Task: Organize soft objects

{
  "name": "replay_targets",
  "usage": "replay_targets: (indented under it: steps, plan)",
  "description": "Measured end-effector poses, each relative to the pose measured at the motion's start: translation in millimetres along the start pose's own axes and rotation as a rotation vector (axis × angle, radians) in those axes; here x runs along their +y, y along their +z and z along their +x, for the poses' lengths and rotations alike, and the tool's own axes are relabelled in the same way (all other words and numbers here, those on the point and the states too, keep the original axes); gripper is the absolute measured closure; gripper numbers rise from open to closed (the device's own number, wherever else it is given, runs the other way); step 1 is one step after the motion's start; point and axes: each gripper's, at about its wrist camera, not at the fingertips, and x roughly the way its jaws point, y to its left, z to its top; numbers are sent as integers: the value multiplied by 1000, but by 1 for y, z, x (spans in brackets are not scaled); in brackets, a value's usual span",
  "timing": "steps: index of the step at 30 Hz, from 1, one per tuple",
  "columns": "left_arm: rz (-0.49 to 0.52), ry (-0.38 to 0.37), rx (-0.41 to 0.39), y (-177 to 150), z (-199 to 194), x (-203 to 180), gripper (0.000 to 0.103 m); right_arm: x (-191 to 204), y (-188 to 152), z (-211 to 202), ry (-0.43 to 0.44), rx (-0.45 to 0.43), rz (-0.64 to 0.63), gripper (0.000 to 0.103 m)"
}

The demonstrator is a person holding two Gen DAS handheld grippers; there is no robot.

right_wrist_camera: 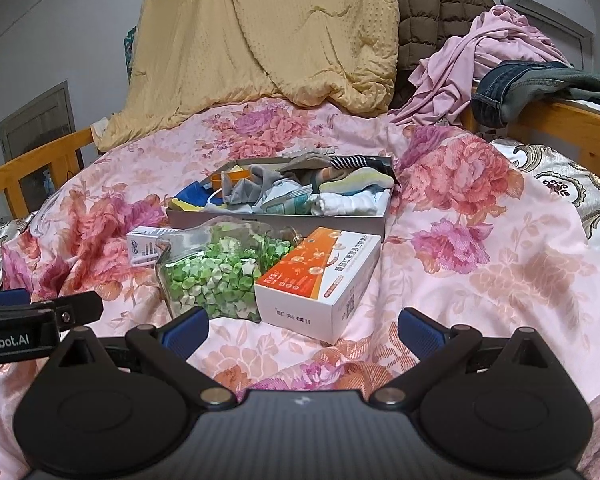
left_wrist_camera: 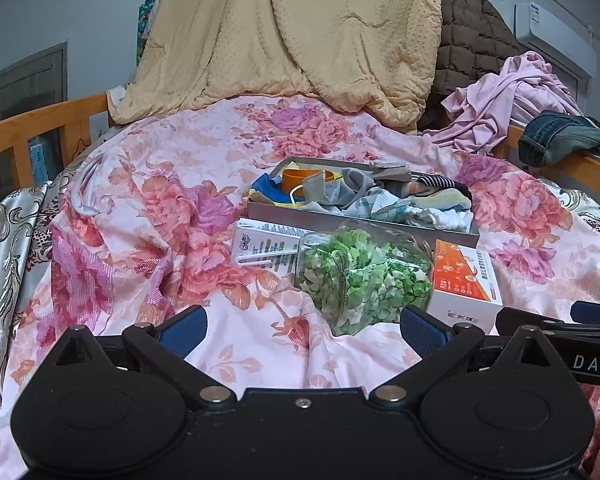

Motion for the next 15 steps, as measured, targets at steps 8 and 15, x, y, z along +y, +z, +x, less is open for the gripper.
replay_targets:
  steps: [8,15]
  plan:
    - [-3,4,3,0,1,2,1,0,0,0,0,3,-1,0]
    - [-3,4,4,-1,1,2,1,0,0,1,0,5,0,0]
